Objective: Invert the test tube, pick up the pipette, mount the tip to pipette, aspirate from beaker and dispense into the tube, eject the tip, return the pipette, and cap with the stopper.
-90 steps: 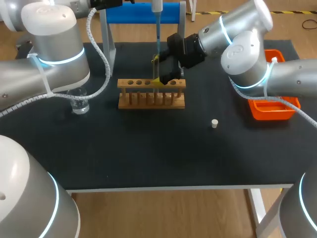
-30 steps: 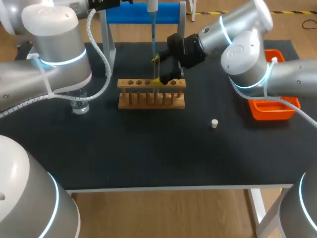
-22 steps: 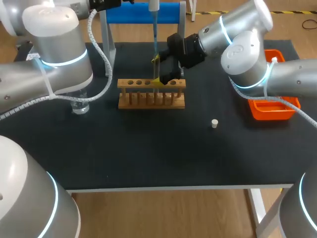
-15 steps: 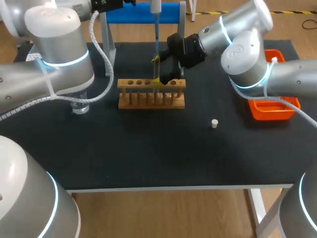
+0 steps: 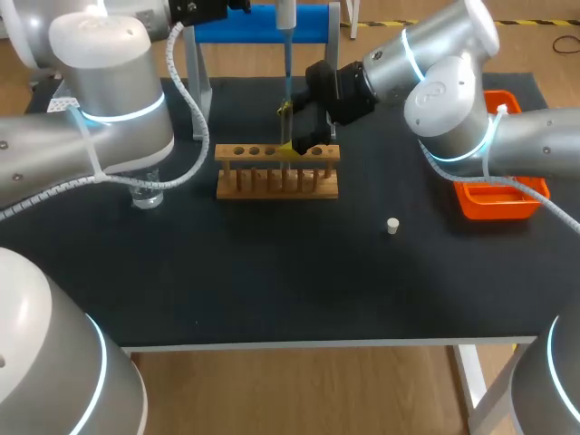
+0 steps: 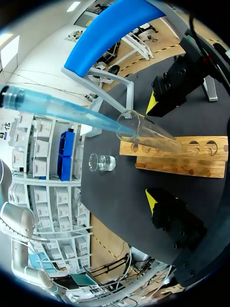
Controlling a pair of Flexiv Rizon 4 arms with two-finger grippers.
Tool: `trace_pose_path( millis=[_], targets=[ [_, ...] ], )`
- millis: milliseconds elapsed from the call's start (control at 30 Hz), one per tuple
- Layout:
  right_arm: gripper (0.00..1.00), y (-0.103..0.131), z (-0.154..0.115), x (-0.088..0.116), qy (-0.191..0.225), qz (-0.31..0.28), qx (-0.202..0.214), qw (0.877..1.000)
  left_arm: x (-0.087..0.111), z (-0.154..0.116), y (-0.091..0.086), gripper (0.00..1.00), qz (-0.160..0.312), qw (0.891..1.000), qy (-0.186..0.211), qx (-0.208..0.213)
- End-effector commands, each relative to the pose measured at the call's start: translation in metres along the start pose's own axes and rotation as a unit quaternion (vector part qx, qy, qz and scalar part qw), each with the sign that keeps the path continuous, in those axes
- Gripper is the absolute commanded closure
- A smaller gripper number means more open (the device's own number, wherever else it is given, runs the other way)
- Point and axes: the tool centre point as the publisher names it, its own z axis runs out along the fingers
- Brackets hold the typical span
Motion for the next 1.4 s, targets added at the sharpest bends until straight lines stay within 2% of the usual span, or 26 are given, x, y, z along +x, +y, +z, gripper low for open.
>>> trace_pose_path(
  millis=[33, 500, 933, 1400],
  targets=[
    [0.00, 0.000, -0.002, 0.000, 0.002, 0.000, 0.002, 1.000, -0.001, 0.000, 0.001, 1.00, -0.002, 1.000, -0.002, -0.003],
    [0.00, 0.000, -0.002, 0.000, 0.002, 0.000, 0.002, 1.000, -0.003, -0.001, 0.008, 1.00, -0.005, 1.000, -0.010, -0.021],
    [0.00, 0.000, -0.002, 0.000, 0.002, 0.000, 0.002, 1.000, -0.009, 0.002, 0.008, 1.00, -0.002, 1.000, -0.021, -0.018],
    [0.00, 0.000, -0.002, 0.000, 0.002, 0.000, 0.002, 1.000, -0.010, 0.010, 0.007, 1.00, -0.002, 1.000, -0.004, -0.007]
  ],
)
